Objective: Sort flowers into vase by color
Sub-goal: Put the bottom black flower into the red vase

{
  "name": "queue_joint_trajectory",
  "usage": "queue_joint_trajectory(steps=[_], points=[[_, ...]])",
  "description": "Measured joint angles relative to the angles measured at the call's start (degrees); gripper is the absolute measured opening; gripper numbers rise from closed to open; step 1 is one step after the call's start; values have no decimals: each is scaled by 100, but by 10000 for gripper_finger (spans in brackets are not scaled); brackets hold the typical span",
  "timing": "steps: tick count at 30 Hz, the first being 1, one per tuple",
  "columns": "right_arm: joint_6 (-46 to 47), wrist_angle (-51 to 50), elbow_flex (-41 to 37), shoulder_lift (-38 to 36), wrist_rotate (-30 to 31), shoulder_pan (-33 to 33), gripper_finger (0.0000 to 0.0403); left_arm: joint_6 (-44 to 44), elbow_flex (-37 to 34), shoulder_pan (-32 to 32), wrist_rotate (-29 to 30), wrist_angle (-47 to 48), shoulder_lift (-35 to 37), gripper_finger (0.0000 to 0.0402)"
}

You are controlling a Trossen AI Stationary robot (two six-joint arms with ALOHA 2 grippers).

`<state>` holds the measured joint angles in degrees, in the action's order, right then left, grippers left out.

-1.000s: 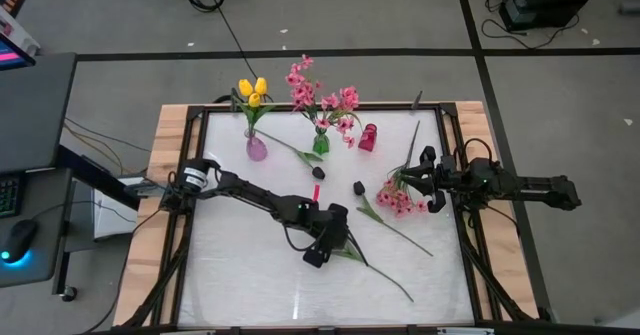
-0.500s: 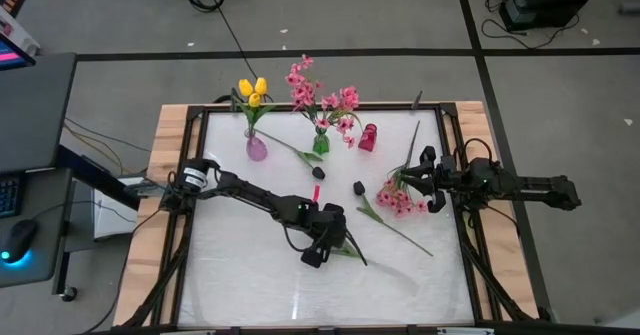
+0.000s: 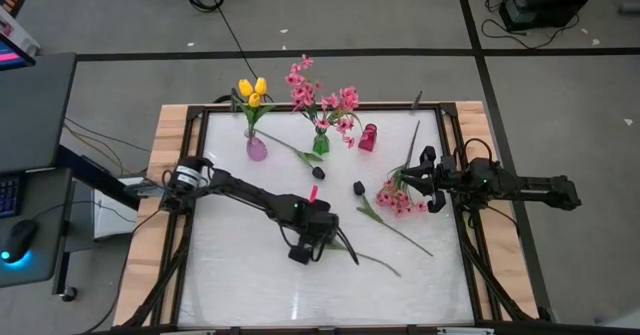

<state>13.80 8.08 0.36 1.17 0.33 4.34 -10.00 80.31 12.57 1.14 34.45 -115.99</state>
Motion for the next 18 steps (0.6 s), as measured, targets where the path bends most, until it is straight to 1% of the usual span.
queue_joint_trajectory(steps=[2,4,6,12,15,18], points=[[-2,-1,0,0,0,2,110,-9,26,-8,199,258,166,19],[0,-2,0,-2,-5,2,110,0,194,-22,364,632,317,19],[-2,-3,1,0,-11,2,110,0,386,-30,403,1097,438,19],[0,3,0,0,-16,0,110,12,1337,-19,443,1965,503,18],[0,5,0,9,-12,1,110,30,1809,-21,696,2592,503,18],[0,8,0,9,0,0,110,143,2211,-26,746,2897,503,18]])
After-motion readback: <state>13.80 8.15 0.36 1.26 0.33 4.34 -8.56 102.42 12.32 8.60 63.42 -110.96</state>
